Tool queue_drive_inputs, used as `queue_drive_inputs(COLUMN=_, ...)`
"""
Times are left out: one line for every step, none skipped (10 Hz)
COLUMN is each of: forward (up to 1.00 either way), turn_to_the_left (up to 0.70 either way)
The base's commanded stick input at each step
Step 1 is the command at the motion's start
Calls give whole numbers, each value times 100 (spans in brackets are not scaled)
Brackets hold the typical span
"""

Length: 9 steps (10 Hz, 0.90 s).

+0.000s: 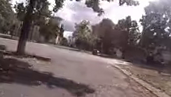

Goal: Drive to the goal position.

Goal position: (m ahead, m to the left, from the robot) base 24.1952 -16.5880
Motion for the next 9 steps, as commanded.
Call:
queue_drive_inputs(forward=85, turn_to_the_left=0)
queue_drive_inputs(forward=85, turn_to_the_left=0)
queue_drive_inputs(forward=85, turn_to_the_left=0)
queue_drive_inputs(forward=85, turn_to_the_left=0)
queue_drive_inputs(forward=85, turn_to_the_left=0)
queue_drive_inputs(forward=85, turn_to_the_left=0)
queue_drive_inputs(forward=85, turn_to_the_left=0)
queue_drive_inputs(forward=85, turn_to_the_left=0)
queue_drive_inputs(forward=85, turn_to_the_left=0)
